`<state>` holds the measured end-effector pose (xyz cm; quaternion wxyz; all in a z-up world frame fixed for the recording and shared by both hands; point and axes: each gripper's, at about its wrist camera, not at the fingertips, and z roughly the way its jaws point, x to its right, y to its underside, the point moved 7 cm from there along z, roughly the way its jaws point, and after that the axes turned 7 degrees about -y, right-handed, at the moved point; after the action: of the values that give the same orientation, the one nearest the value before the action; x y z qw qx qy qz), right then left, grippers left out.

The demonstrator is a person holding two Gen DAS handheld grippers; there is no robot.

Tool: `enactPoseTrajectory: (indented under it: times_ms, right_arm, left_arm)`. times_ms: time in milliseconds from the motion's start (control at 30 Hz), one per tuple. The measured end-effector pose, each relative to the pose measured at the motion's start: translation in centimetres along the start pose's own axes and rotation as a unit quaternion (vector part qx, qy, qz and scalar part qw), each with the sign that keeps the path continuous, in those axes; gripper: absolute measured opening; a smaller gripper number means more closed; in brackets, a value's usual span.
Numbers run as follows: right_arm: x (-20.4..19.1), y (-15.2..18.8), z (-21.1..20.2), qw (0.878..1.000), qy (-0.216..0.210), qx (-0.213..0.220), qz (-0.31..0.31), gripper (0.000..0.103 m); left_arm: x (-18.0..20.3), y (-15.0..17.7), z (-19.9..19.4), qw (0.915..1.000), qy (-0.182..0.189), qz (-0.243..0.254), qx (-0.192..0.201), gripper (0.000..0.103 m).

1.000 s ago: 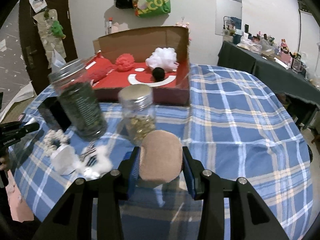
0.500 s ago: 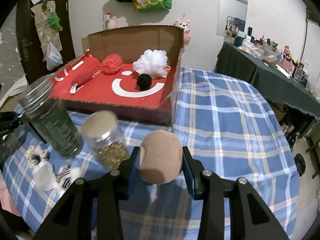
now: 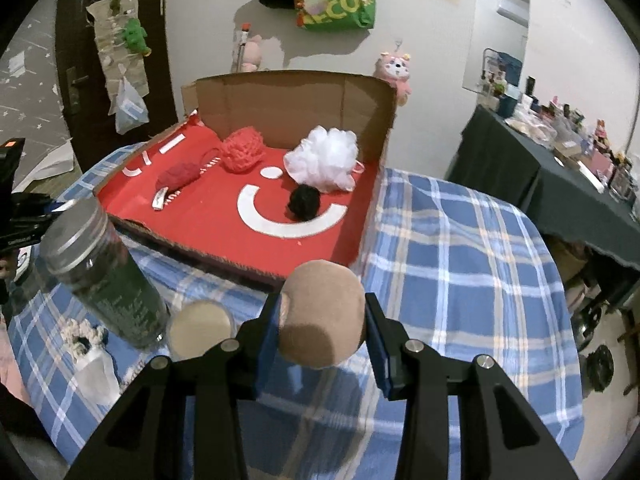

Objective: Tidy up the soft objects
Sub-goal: 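Carry the white sock in the left tool and tan pad in the right tool into the box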

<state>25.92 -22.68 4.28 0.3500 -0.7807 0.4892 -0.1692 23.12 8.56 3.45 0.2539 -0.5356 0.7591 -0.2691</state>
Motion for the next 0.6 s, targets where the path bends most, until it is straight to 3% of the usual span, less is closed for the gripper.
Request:
enactPoseTrajectory:
  times_ms: [333, 600]
  right_arm:
    - [-2.1, -5.5, 2.9, 0.998, -0.04, -0.016, -0.044, 0.043]
    - [-4.3, -10.0, 8.2, 0.993, -0.087, -0.058, -0.054, 0.043]
  left_arm:
    - [2.6, -5.1, 1.8, 0.9989, 0.023, 0.042, 0.001, 0.016]
    - [4.8, -9.5, 6.6, 0.9969, 0.044, 0.051, -0.042, 0.016]
